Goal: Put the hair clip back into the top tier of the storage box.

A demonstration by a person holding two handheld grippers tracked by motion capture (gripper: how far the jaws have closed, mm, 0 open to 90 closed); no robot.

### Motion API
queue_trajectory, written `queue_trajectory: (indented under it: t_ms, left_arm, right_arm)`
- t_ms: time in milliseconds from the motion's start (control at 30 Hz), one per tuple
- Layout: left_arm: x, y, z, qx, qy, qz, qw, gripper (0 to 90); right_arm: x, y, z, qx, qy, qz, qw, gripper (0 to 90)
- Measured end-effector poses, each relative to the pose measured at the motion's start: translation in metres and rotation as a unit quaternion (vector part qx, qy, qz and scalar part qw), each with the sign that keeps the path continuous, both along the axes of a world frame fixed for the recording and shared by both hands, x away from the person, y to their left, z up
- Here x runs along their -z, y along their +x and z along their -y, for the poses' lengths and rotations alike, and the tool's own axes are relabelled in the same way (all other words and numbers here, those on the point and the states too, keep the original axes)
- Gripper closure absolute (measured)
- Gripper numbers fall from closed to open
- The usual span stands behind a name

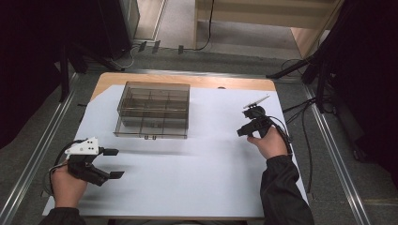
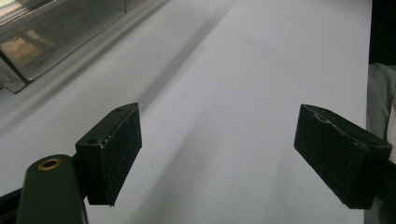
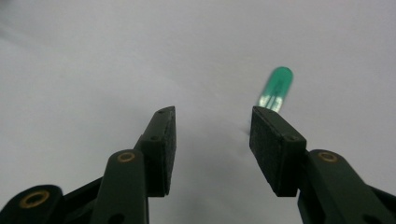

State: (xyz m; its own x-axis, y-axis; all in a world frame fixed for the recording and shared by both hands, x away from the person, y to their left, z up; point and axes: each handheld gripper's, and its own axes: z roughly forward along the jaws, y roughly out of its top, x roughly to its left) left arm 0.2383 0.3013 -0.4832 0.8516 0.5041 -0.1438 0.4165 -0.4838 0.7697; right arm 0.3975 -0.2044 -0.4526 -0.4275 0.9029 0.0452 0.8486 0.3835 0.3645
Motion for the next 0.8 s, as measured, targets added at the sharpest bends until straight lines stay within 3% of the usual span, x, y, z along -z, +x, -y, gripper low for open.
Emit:
queue_trajectory:
  t_ms: [67,167,300,367,467,700,733,800]
  left_arm:
    - [0.000,0.000,-0.001,0.002,-0.001,-0.001,1.0000,16.2]
    - [0.000,-0.001,-0.002,0.000,0.001,0.002,1.0000,16.1]
    - [0.000,-0.003,-0.001,-0.001,0.005,0.005,1.0000,16.2]
    - [-0.001,-0.005,0.001,0.001,0.024,0.016,0.9996,16.2]
    - [-0.002,-0.008,0.003,0.011,0.031,0.018,0.9993,16.2]
    - [0.000,-0.010,0.003,0.010,0.036,0.014,0.9992,16.3]
    - [0.000,-0.012,0.001,0.006,0.039,0.016,0.9991,16.2]
    - [0.000,-0.014,-0.003,0.000,0.034,0.019,0.9992,16.3]
  right_arm:
    - [0.000,0.000,0.002,0.004,-0.006,0.000,1.0000,52.9]
    - [0.001,0.004,0.011,0.023,0.003,-0.005,0.9997,54.0]
    - [0.005,0.010,0.016,0.036,-0.008,-0.010,0.9993,55.6]
    - [0.010,0.015,0.017,0.040,-0.015,-0.019,0.9989,57.5]
    - [0.018,0.021,0.016,0.047,-0.027,-0.034,0.9979,59.6]
    - [0.022,0.030,0.012,0.046,-0.029,-0.031,0.9980,60.8]
    - [0.024,0.034,0.010,0.045,-0.045,-0.031,0.9975,64.9]
    - [0.024,0.038,0.009,0.053,-0.051,-0.038,0.9966,66.2]
